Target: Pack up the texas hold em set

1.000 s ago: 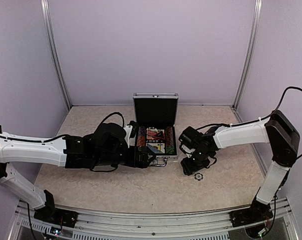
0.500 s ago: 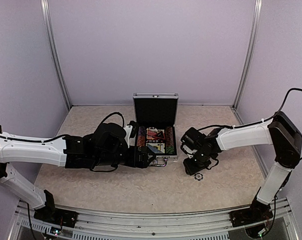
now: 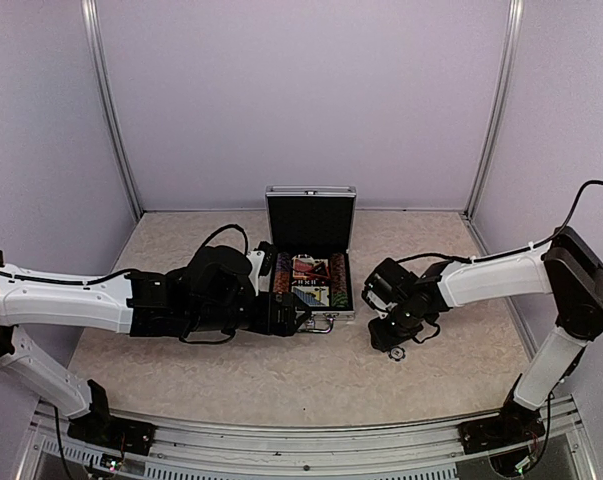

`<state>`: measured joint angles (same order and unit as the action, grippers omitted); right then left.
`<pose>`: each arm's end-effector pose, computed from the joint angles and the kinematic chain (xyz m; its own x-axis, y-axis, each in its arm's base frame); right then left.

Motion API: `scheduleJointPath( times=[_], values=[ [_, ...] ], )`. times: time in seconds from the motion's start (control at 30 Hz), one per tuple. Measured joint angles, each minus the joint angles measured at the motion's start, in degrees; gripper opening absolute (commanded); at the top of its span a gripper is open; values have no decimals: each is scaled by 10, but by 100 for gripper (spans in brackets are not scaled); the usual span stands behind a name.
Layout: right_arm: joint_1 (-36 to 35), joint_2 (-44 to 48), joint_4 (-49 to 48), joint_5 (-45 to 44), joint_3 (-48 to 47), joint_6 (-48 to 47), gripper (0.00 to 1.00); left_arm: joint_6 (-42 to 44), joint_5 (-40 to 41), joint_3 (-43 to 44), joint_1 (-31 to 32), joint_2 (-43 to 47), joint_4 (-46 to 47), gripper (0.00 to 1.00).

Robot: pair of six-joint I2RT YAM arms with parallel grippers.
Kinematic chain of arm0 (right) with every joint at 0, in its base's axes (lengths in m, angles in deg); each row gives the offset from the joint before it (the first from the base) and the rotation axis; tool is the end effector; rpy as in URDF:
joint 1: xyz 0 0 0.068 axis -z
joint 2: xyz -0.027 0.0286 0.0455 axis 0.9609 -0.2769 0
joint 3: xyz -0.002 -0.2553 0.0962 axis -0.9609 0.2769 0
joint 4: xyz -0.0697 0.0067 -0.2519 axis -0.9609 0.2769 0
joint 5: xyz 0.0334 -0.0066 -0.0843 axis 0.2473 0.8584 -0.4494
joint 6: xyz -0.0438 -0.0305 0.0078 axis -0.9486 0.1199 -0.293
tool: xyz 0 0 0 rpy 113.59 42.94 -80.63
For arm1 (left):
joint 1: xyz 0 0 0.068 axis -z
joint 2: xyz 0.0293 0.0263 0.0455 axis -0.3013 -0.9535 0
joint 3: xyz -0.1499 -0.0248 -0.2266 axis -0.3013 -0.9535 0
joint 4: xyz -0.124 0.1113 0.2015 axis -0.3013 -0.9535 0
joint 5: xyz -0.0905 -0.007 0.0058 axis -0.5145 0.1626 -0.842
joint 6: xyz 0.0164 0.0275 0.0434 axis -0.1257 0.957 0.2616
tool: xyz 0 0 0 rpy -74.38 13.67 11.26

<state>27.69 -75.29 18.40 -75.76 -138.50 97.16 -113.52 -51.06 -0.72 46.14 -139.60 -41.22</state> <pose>0.2122 0.2172 0.1467 -0.8837 -0.3441 -0.3172 -0.3781 0.9244 0.0504 0.1438 -0.2770 0.2544 -0.7062 0.0411 -0.7068 0.4848 0.7556 -0.4405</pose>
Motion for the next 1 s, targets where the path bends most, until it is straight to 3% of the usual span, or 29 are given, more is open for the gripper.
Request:
scheduleJointPath(
  times=[0.27, 1.0],
  values=[
    [-3, 3, -4, -3, 3, -1, 0, 0, 0, 0, 0, 0, 0, 99],
    [-6, 9, 26, 13, -12, -24, 0, -2, 0, 0, 0, 0, 2, 99]
  ],
)
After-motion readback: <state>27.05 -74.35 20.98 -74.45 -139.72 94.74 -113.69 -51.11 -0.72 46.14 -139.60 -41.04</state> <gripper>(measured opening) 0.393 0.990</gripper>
